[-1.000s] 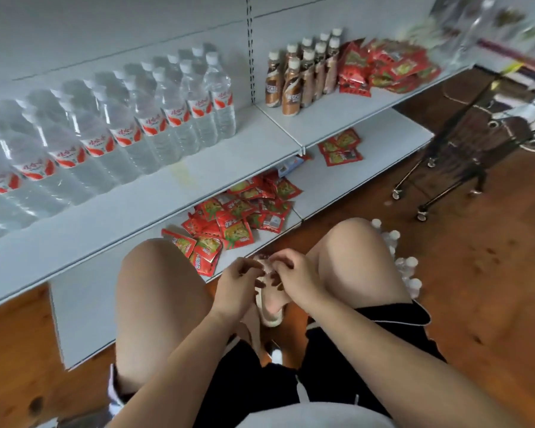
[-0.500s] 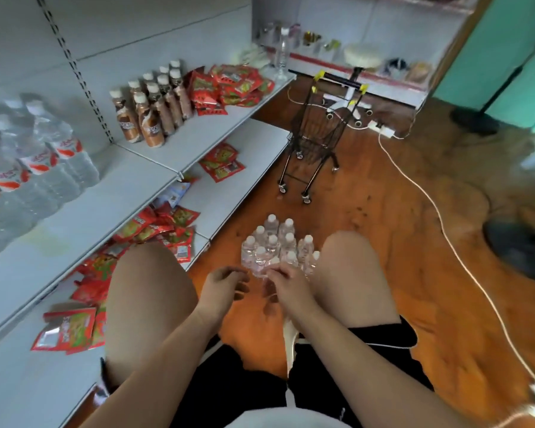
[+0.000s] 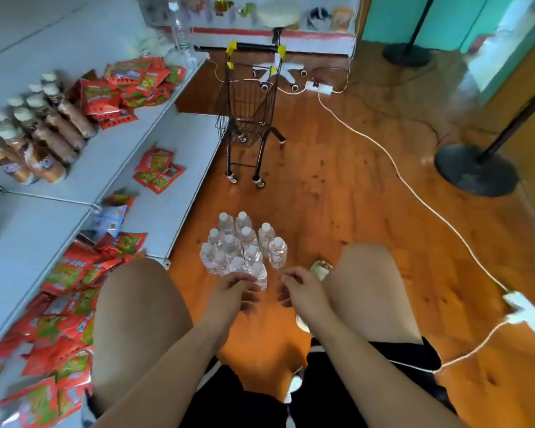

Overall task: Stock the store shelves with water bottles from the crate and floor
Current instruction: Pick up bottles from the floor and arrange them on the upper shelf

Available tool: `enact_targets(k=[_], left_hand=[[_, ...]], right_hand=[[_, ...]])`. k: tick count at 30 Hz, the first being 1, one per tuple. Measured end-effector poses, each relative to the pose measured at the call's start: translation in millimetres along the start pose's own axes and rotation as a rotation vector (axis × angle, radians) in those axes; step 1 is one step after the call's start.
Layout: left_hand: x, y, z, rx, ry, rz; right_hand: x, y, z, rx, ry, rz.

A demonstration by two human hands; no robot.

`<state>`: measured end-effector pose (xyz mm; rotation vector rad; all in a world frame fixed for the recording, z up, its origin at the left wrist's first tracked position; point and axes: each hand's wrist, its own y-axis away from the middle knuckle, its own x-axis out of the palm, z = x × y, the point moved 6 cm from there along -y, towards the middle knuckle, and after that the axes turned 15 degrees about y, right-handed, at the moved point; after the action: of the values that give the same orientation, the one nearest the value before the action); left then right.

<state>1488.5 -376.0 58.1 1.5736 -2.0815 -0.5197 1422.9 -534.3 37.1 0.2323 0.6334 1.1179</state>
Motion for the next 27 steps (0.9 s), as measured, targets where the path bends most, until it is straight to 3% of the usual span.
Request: enact_targets(k=[8,15,21,24,27], left_hand=[[22,-73,-21,0.078,-0.179,0.118],[20,-171,-40,0.042,-0.253,0.153],[2,-228,14,-0.255,-0.040,0.013],[-11,-245,53,-0.341,-0.055,-0.008],[-27,-253,85,-0.427,-0.128,-0.054]], right_hand=[[16,-33,21,0.007,0.107,0.006],[18,-162,53,0.000,0.402,-0.032],[19,-277,-10,0.111,0.759,0.060],[28,-308,-41,0.145,0.920,0.089],[51,-328,-48,0.050,1.123,0.120]])
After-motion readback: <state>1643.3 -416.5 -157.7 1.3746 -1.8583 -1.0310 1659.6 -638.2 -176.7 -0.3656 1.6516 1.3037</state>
